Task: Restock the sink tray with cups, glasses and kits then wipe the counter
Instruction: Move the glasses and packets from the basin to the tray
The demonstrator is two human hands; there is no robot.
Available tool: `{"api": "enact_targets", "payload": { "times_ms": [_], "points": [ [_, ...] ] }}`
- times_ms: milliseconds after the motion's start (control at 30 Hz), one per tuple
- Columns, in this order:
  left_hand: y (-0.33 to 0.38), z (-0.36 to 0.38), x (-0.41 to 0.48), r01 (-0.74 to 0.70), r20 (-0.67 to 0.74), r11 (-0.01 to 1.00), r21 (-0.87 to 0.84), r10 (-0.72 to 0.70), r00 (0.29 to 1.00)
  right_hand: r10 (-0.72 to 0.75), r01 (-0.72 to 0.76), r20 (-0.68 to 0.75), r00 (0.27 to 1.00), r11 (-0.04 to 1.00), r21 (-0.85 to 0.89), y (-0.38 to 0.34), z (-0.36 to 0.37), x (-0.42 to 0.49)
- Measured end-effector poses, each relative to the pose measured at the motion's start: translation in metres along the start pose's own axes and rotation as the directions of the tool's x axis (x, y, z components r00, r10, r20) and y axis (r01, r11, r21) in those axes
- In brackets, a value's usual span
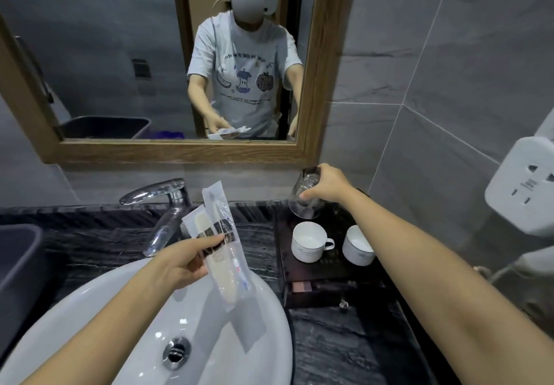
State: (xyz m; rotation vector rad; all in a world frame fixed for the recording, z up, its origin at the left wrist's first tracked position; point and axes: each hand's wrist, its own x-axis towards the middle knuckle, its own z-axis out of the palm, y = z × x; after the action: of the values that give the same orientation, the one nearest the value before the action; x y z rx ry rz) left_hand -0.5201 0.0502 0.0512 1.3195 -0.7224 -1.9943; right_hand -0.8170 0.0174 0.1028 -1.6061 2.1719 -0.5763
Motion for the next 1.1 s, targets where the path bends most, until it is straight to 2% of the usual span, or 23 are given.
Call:
{"api": "enact_targets", "payload": {
  "times_ms": [433, 900, 1100],
  "points": [
    [-0.01, 0.023, 0.036, 0.065, -0.008, 0.991, 0.114, -0.064, 0.998, 0.051, -0.04, 0.097, 0.994, 0.993, -0.113, 0.026, 0.04, 0.033],
    [-0.019, 0.024, 0.063, 0.106, 0.008, 0.987, 0.118, -0.107, 0.994, 0.034, 0.004, 0.157, 0.987, 0.972, -0.234, 0.031, 0.043, 0.046],
    [-0.023, 0.019, 0.07, 0.117, -0.008, 0.986, 0.118, -0.117, 0.993, 0.037, -0.002, 0.163, 0.986, 0.978, -0.206, 0.031, 0.043, 0.046]
  ]
}}
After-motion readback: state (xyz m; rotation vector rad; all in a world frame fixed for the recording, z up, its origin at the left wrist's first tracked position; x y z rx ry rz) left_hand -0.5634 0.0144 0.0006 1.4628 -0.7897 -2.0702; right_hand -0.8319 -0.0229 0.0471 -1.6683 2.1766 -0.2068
